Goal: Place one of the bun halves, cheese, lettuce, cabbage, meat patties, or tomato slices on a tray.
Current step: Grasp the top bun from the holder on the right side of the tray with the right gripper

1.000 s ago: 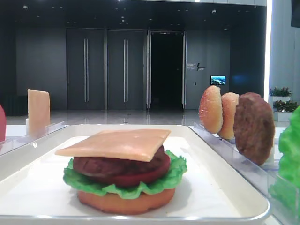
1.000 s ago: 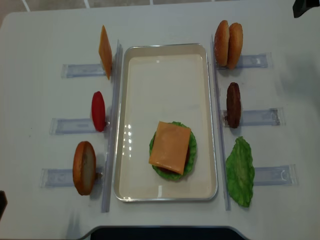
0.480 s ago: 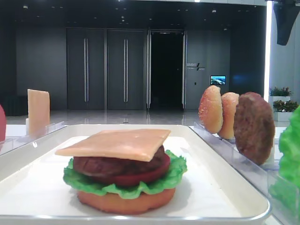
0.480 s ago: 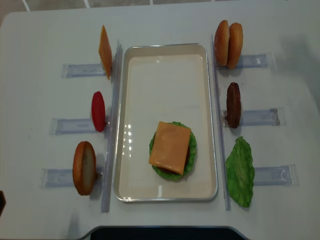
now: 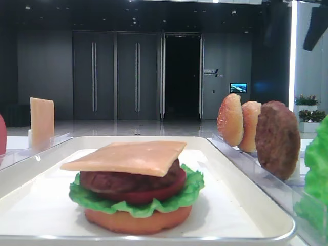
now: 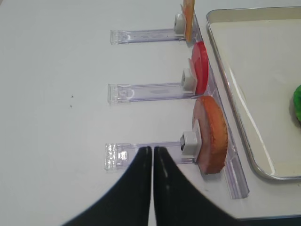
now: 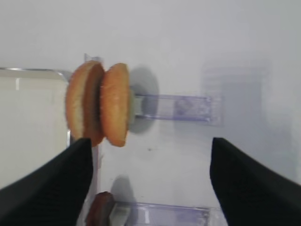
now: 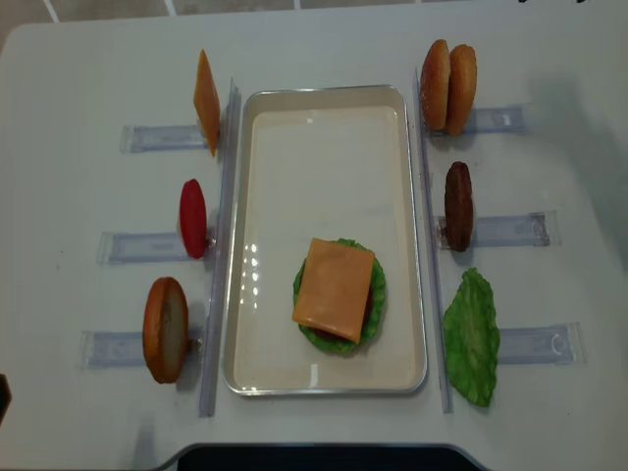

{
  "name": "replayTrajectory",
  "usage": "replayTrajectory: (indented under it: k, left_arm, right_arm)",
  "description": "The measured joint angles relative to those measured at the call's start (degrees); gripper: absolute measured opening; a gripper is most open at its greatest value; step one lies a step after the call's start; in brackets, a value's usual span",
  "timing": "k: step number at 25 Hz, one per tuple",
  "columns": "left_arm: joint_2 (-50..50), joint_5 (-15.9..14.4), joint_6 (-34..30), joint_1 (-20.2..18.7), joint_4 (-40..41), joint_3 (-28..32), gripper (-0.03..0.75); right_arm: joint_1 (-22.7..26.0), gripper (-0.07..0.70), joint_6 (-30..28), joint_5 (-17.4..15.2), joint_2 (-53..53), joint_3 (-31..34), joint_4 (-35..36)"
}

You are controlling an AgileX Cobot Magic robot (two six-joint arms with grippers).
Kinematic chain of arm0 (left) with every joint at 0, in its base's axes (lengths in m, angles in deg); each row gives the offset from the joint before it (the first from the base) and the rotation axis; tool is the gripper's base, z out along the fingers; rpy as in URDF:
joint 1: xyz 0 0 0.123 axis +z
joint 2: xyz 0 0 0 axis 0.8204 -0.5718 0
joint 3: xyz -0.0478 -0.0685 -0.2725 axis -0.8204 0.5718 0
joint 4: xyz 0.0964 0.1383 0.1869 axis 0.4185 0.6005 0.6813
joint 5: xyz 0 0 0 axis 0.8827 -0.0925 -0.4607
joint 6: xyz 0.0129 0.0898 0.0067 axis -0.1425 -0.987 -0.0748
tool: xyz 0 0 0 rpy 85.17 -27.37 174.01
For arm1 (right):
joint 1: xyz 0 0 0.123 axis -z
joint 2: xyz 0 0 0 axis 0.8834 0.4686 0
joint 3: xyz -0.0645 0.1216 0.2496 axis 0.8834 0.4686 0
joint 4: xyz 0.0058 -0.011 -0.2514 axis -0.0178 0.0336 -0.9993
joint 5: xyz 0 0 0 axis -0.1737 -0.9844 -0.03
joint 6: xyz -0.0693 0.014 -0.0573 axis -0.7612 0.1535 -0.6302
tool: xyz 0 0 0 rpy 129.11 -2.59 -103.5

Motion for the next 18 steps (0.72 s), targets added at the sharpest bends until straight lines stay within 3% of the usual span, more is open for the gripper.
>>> replayTrajectory:
  k: [9,18]
  left_arm:
    - [0.0,0.0,0.0,0.0,0.0,0.0,0.0]
    - [0.0,0.0,0.0,0.0,0.0,0.0,0.0]
  right_arm:
    - [-9.17,0.524,8.63,0.0,0.06,0.0,-1.43]
    - [-12.14,0.532,10.21,-0.05,0.22,0.0,-2.35]
